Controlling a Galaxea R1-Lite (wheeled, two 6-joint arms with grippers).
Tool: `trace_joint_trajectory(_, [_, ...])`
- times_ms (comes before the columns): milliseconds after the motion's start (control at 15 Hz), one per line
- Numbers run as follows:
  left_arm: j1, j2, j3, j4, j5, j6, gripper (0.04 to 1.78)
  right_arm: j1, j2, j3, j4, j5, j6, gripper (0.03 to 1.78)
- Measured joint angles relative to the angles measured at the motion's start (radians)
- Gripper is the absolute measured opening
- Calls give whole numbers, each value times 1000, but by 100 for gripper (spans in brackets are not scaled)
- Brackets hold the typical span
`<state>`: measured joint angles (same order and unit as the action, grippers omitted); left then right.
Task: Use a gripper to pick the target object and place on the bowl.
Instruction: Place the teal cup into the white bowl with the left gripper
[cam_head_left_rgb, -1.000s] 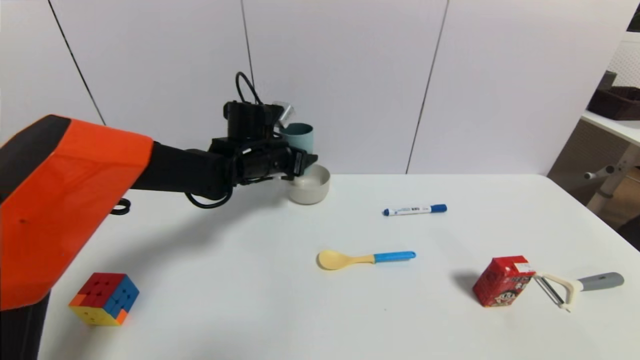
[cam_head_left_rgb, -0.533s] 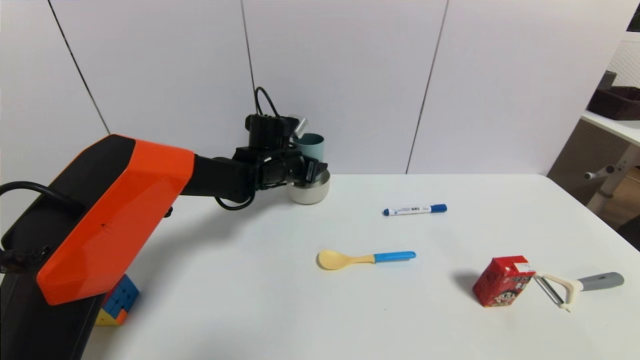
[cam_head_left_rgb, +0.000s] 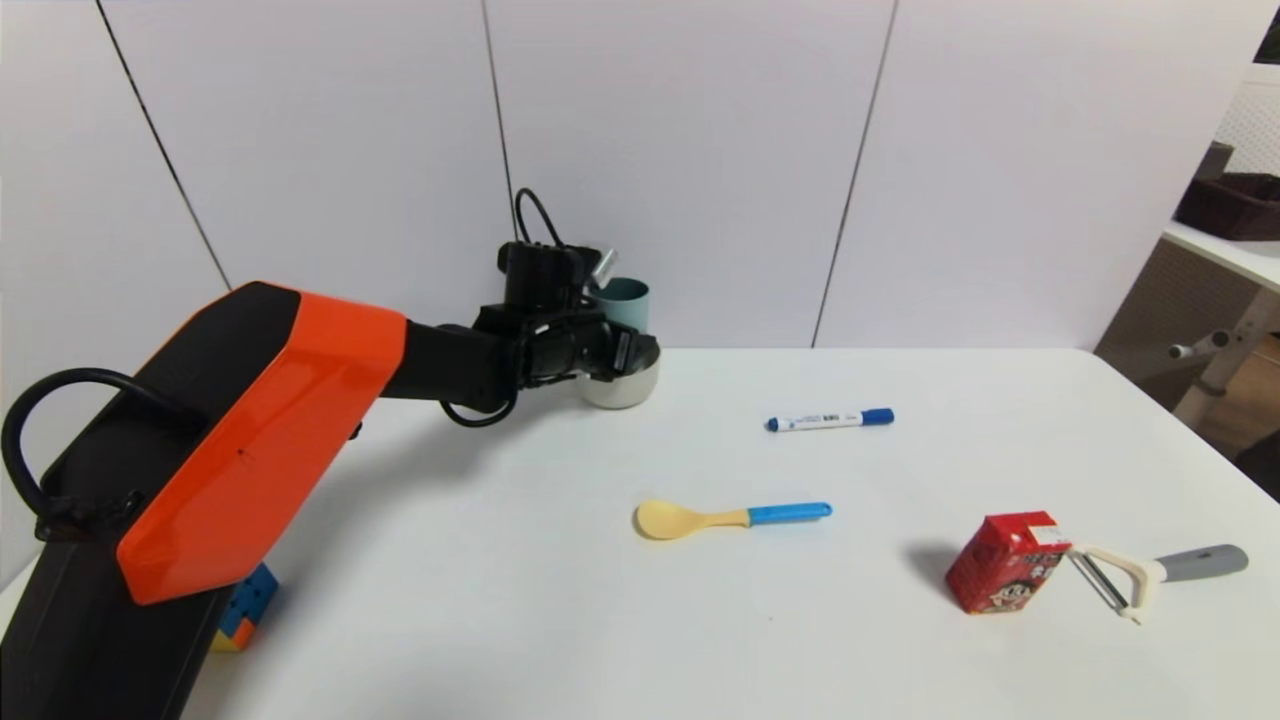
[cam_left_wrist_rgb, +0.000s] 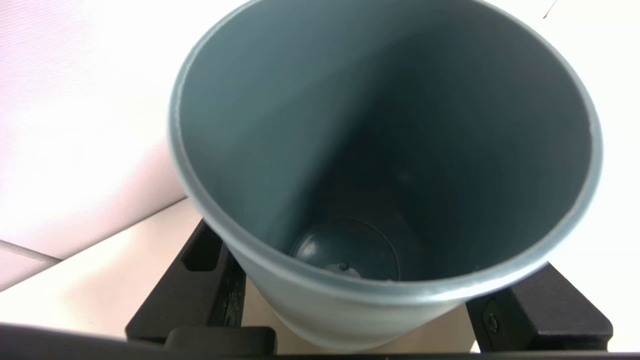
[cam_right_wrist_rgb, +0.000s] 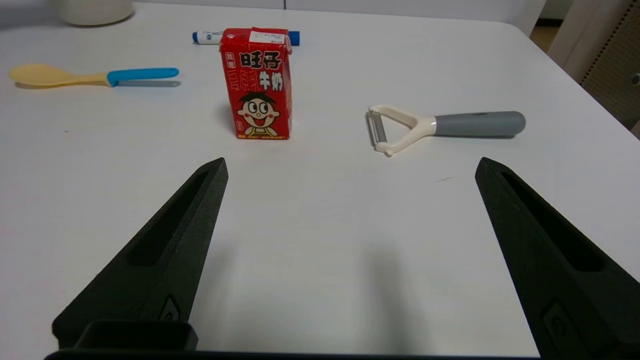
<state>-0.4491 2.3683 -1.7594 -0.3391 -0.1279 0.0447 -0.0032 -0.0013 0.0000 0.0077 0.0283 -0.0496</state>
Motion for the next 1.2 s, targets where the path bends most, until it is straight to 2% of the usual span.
trace_joint_trajectory(67, [0, 1, -1, 0, 0, 0, 116, 0, 0, 0, 0, 0, 0, 171])
trace_joint_trajectory(400, [1, 0, -1, 4, 0, 0, 142, 0, 0, 0, 0, 0, 0, 171])
trace_joint_trajectory(733, [1, -51, 8, 27, -1, 6, 156, 0, 0, 0, 0, 0, -1, 171])
trace_joint_trajectory(933, [2, -161, 54, 128, -1, 26, 160, 0, 0, 0, 0, 0, 0, 171])
trace_joint_trajectory(1200, [1, -421, 231, 292, 6, 56, 164, 0, 0, 0, 0, 0, 0, 171])
